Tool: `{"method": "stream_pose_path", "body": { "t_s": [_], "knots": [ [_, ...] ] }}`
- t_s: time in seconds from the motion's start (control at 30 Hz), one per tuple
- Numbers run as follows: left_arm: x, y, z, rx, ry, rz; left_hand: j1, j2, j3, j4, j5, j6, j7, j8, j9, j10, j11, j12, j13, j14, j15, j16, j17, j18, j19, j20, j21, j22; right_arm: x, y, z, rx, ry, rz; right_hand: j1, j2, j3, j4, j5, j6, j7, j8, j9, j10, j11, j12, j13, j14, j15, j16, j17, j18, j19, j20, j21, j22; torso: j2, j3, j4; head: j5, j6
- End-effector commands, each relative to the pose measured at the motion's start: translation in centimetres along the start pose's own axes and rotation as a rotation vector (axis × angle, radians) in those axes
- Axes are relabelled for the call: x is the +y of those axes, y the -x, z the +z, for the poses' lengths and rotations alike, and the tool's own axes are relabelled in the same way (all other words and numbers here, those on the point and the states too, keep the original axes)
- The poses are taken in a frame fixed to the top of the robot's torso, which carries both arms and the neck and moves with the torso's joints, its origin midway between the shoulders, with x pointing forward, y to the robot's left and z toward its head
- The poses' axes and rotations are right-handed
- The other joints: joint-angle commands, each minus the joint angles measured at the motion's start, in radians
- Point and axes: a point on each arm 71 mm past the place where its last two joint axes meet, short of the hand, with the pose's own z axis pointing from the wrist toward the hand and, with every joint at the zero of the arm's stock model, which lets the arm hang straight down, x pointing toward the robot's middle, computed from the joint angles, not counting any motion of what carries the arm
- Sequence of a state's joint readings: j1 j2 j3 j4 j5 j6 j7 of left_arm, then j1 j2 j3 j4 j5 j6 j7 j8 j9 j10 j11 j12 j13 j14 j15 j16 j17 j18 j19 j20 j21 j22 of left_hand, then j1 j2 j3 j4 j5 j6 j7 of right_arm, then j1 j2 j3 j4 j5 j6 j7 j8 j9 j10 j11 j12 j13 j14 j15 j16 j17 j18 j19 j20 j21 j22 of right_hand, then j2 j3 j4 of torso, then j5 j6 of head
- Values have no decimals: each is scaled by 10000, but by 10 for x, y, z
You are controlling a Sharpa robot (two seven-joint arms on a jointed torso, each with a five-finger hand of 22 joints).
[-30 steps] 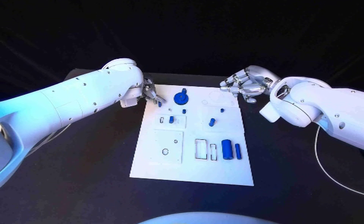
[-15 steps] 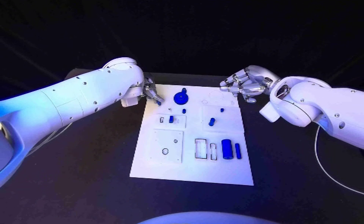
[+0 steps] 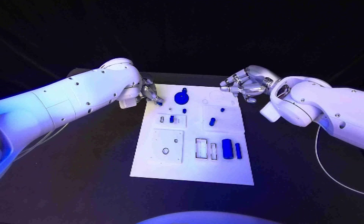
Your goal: Assemble the parts on the task board
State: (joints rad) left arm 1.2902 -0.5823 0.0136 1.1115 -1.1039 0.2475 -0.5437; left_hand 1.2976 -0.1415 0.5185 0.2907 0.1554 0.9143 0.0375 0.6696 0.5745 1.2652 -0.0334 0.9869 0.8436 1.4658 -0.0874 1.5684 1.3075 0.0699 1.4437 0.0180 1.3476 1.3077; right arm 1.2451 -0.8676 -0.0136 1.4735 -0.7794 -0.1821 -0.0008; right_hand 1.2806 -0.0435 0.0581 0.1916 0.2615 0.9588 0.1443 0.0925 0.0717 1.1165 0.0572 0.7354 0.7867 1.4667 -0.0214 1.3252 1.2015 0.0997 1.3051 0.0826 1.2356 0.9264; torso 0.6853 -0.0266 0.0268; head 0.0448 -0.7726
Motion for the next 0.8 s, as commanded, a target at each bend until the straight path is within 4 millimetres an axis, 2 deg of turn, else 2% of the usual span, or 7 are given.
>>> {"method": "stream_pose_path", "body": {
  "t_s": [0.03, 0.43, 0.63, 0.7, 0.8],
  "knots": [
    [-6, -2, -6, -52, -610, -371, -160, -4, 1764, -1684, 26, -23, 31, 51, 23, 95, 15, -1, -2, 1050, -7, 24, 2633, -39, 6, 54, -6, 150, 0, -2, 0, 165, 67, -8, 22, 83, -49, 3, 48, -1, 20, 63, -4, -82, 8, -47, -17, 228, 6, -41, -7, 201, -32, -1, -60, -10, -24, -3, 28, -11, -30],
    [-8, -13, -27, -599, -1526, 92, -321, -134, 1992, -1864, 13, 3, 12, 109, 57, 170, -1, 68, 44, 1050, -15, 24, 2633, -55, 46, 48, 48, 225, -1, -1, -1, 152, 37, 2, 30, 93, -52, 6, 63, 0, 20, 66, -4, -84, 9, -46, -22, 227, 6, -43, -6, 201, -33, -1, -63, -10, -22, -15, 35, 9, -38],
    [-8, -23, -30, -645, -1798, 555, -355, -209, 2035, -1915, 3, 18, 7, 117, 58, 197, -7, 91, 63, 1050, -13, 24, 2633, -58, 51, 48, 55, 238, -2, -2, -1, 162, 25, 15, 30, 93, -52, 6, 63, 0, 20, 66, -4, -84, 9, -46, -22, 227, 6, -43, -6, 201, -33, -1, -63, -10, -19, -13, 38, 46, -48],
    [-8, -26, -30, -586, -1837, 630, -359, -232, 2045, -1932, 0, 22, 5, 118, 57, 202, -9, 91, 61, 1050, -13, 24, 2633, -58, 52, 48, 55, 241, -2, -2, -1, 168, 22, 23, 30, 93, -52, 6, 63, 0, 20, 66, -4, -84, 9, -46, -22, 227, 6, -43, -6, 201, -33, -1, -63, -10, -25, -22, 50, 36, -64],
    [-8, -32, -30, -480, -1875, 788, -359, -277, 2071, -1975, -4, 33, 2, 117, 54, 218, -13, 102, 71, 1050, -14, 24, 2633, -60, 55, 48, 61, 251, -3, -2, -1, 177, 12, 38, 32, 106, -56, 13, 77, 1, 21, 69, -3, -85, 9, -45, -27, 227, 6, -45, -5, 200, -31, 0, -63, -6, -21, -23, 30, 46, -64]
  ]
}}
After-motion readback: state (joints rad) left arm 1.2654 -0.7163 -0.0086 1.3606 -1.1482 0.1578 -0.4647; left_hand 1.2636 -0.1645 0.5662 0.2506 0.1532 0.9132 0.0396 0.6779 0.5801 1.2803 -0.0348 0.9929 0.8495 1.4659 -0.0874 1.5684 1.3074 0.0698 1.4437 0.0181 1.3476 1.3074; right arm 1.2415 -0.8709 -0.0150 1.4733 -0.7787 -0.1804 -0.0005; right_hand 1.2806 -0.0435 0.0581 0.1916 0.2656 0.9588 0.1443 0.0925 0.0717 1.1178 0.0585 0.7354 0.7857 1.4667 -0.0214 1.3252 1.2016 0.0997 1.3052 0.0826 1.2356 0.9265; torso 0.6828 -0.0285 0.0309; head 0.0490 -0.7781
